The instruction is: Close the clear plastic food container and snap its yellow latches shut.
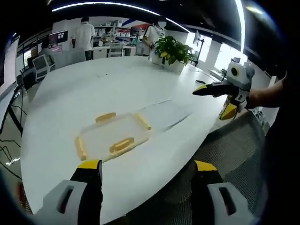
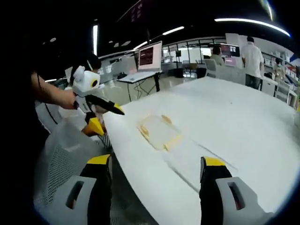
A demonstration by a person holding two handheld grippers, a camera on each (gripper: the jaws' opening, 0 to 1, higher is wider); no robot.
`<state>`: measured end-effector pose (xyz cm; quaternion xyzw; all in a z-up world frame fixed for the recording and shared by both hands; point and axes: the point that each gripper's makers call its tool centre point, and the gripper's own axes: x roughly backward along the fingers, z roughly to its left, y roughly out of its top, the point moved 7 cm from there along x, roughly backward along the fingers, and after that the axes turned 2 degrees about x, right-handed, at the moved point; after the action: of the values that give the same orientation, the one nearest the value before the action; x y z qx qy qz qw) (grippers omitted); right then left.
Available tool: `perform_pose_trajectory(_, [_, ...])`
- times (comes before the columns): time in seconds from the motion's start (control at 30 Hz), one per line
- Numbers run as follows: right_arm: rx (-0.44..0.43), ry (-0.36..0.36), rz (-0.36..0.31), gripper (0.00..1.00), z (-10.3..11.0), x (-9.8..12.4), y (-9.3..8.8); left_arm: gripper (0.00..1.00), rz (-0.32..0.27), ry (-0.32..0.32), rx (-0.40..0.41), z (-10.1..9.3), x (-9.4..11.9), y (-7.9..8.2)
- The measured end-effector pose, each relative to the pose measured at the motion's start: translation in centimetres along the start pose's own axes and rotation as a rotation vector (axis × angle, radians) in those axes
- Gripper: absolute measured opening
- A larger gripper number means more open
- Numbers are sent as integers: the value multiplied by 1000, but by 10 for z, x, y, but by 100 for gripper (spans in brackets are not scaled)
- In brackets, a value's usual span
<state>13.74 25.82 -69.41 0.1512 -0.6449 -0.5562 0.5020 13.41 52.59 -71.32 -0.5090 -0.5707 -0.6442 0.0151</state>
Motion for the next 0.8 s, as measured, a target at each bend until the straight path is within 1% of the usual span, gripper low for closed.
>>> perform_pose_trajectory(0.13, [28,1,3,73,-1,-6,10,72,45,-20,-61,10,-3,0])
perform_pose_trajectory(0.2, [33,5,2,73,-3,-10,13,72,78,-29,-91,15,-4,-1])
perform_pose_trajectory(0.23, [31,9,5,74,-4,-12,15,72,85,-32,-106,17,-4,-1])
perform_pose_trajectory(0.3, [25,20,25,73,-5,-17,16,72,104,-44,-122,22,-6,-1])
perform_pose_trajectory(0.33, [37,24,39,72,-6,-20,17,72,108,-49,-126,24,-6,1])
perform_pose_trajectory(0.4, [47,25,43,72,-7,-23,18,73,109,-59,-141,27,-6,3])
perform_pose_trajectory(0.53, [50,23,52,71,-10,-30,21,73,132,-80,-164,35,-6,4])
perform_pose_trajectory(0.63, [53,25,57,70,-10,-35,23,72,144,-80,-176,40,-7,5])
perform_pose_trajectory(0.8, [64,47,88,70,-8,-44,23,72,155,-91,-181,47,-11,7])
